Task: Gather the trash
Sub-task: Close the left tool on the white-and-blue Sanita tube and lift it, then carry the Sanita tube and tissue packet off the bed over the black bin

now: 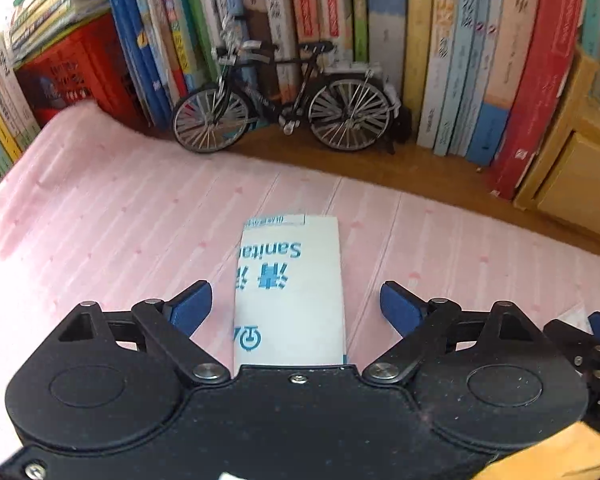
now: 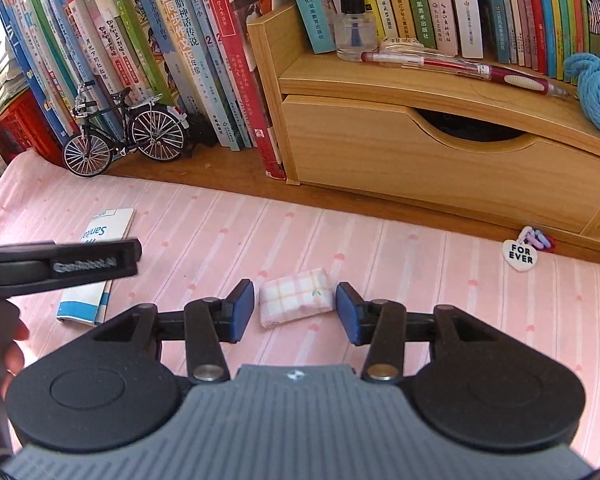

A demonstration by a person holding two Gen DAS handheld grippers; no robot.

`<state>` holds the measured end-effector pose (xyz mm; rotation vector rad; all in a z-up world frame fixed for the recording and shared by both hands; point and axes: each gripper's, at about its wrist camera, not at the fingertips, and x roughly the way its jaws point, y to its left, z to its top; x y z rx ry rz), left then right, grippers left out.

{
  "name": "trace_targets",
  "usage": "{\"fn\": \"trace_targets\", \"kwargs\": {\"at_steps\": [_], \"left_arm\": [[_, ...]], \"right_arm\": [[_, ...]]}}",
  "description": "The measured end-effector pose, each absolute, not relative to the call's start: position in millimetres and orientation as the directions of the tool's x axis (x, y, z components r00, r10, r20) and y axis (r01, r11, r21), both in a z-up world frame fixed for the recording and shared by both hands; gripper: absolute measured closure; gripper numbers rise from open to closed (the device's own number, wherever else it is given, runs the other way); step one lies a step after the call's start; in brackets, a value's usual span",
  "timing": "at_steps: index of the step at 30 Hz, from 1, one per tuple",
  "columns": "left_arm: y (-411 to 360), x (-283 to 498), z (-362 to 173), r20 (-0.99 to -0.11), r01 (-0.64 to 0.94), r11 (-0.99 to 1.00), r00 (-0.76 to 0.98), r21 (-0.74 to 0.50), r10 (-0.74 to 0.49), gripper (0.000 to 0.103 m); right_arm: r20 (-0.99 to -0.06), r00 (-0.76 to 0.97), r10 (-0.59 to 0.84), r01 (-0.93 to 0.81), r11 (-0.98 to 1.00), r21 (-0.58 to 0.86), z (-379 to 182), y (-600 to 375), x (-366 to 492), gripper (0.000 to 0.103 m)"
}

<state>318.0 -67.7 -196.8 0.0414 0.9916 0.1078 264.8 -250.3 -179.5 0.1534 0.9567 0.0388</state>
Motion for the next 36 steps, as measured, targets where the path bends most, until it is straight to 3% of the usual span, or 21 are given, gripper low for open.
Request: {"fn": "trace_targets", "kwargs": {"at_steps": [4,7,10,11,12,14,36], "left_arm": [[-59.1,314.5,-201.2,-0.831,-0.120,0.992,0.549,0.026,0.089,0.013],[-60.1,309.8,-197.7,-0.816,-0.086,0.996,0.573,0.035,0.078,0.042],[-60.2,306.9,-193.7,-0.815,-0.065,0.998,0.577,0.023,0.056,0.071],[-60.8,307.2,-192.6,-0.816,-0.059,0.998,0.575,0.019,0.049,0.081],[-60.1,306.6,-192.0,-0.818,-0.057,0.998,0.573,0.015,0.044,0.083],[-59.2,303.9,-189.3,-0.824,-0.054,0.999,0.566,-0.001,0.030,0.086],[-41.4,223.9,-97.3,-0.812,-0.002,0.998,0.581,-0.064,-0.051,0.088]], "right_arm": [[-0.817,0.571,0.080,0.014,0.994,0.107,-180.9,-243.3,267.2,0.036],[-0.819,0.571,0.059,-0.002,0.997,0.071,-182.2,-237.8,268.0,0.028],[-0.822,0.568,0.041,-0.010,0.999,0.043,-185.7,-233.6,270.5,0.027],[-0.822,0.569,0.033,-0.015,0.999,0.030,-186.3,-231.7,271.1,0.030],[-0.821,0.570,0.029,-0.019,1.000,0.022,-186.4,-230.4,271.3,0.036],[-0.819,0.573,0.023,-0.018,1.000,0.015,-185.2,-229.5,271.1,0.056],[-0.781,0.622,0.050,0.021,0.997,0.080,-118.4,-220.7,228.2,0.056]]}}
